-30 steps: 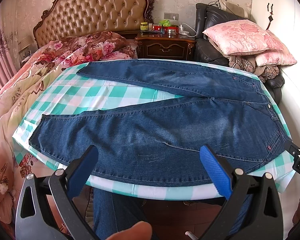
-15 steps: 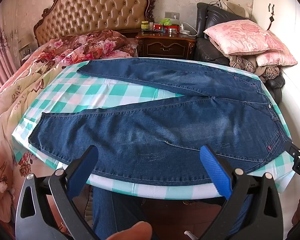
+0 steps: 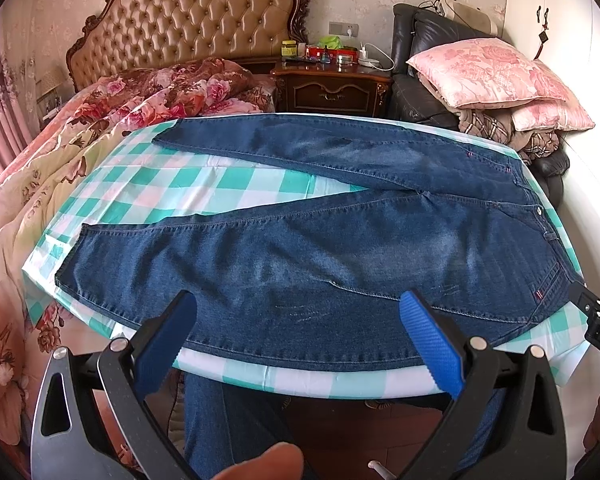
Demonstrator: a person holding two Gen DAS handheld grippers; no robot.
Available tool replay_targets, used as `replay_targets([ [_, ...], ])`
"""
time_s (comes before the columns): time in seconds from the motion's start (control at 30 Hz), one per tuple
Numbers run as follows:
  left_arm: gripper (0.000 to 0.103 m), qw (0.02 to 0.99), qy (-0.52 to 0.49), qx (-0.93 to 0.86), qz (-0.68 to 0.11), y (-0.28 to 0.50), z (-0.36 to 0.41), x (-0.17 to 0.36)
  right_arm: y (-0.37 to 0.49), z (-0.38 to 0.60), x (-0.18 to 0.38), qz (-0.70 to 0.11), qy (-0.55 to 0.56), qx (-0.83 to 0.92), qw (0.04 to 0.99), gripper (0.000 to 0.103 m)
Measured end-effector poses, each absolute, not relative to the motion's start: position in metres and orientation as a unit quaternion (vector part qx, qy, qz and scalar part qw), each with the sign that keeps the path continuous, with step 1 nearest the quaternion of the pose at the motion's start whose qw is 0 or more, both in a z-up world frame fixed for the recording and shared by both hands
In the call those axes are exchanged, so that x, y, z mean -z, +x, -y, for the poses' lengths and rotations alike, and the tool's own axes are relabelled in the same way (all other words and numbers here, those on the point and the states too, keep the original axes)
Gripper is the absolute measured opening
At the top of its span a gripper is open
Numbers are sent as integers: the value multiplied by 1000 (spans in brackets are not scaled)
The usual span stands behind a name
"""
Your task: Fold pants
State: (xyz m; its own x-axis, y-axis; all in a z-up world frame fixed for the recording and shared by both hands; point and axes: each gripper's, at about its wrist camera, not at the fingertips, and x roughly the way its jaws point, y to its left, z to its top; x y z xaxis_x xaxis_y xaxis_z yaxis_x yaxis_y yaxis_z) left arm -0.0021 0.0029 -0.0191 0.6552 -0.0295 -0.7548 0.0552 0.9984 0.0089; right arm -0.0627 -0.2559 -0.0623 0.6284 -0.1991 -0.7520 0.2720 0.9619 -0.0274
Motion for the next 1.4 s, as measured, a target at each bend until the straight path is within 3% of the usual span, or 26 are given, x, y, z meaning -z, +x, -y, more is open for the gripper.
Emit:
replay_targets([
  [0.27, 102, 912, -51, 81, -399, 10, -15, 31, -9, 338, 62, -430, 135, 117, 885, 88],
  [0.57, 101, 874, -102, 109, -463, 49, -22, 66, 181, 509, 75, -464, 151, 153, 859, 88],
  [0.87, 101, 861, -105, 77, -492, 90, -35, 90, 298, 568, 125, -513, 169, 128, 832, 74],
  [1.07, 101, 858, -108, 61, -499, 108, -42, 97, 332, 572, 146, -536, 150, 120, 822, 44],
  [1.13, 101, 857, -107, 61, -501, 113, -43, 98, 338, 571, 150, -539, 152, 108, 822, 19],
  [1.2, 101, 855, -112, 71, -501, 120, -42, 98, 339, 565, 143, -528, 125, 103, 834, 7],
  [1.37, 100, 862, -128, 117, -477, 151, -34, 82, 294, 533, 80, -445, 89, 71, 888, 6],
  [1.4, 95, 861, -137, 130, -473, 160, -33, 79, 280, 526, 67, -428, 89, 61, 897, 6],
])
